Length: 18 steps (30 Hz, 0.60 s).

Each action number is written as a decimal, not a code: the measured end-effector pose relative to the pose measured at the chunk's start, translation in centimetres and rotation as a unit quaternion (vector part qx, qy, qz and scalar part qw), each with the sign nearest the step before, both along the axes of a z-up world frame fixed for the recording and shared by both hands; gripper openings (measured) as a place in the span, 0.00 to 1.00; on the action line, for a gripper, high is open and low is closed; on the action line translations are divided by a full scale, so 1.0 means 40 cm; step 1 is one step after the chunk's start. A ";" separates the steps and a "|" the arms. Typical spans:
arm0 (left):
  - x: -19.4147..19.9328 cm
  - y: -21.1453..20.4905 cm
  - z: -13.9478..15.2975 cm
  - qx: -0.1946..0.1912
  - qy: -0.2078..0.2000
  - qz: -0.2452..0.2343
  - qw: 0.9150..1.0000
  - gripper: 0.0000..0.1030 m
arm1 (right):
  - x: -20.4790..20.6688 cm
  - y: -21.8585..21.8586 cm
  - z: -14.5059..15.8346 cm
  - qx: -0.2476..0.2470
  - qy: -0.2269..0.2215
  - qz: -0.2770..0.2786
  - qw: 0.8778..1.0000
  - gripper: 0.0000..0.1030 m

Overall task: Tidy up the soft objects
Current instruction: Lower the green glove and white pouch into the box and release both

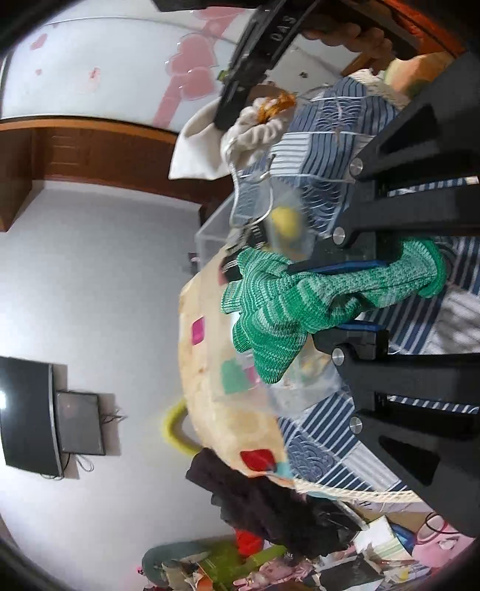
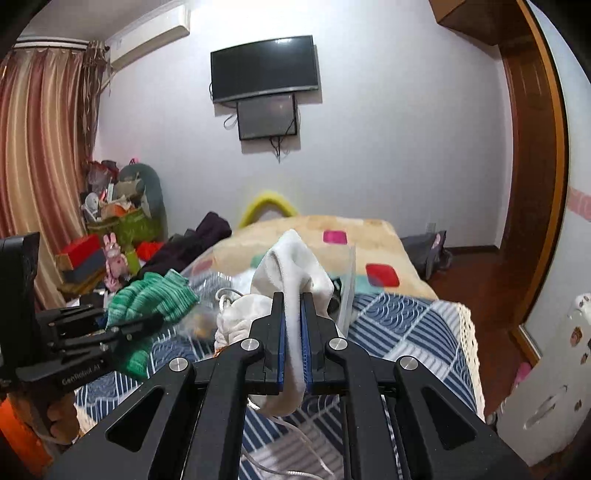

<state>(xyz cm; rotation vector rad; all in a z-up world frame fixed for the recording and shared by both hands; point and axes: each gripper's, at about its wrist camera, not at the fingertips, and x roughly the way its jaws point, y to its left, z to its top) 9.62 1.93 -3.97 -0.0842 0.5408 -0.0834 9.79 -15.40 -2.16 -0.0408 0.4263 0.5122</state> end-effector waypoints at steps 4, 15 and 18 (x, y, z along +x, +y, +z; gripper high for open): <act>0.028 0.022 0.030 -0.010 -0.014 0.005 1.000 0.20 | 0.023 0.019 0.013 -0.003 -0.014 0.000 1.000 0.07; 0.140 0.019 0.027 0.005 -0.017 0.011 1.000 0.20 | 0.095 0.073 0.012 0.001 -0.021 -0.003 1.000 0.07; 0.183 0.022 0.003 0.005 -0.001 0.013 1.000 0.20 | 0.112 0.088 -0.010 -0.001 -0.007 -0.001 1.000 0.07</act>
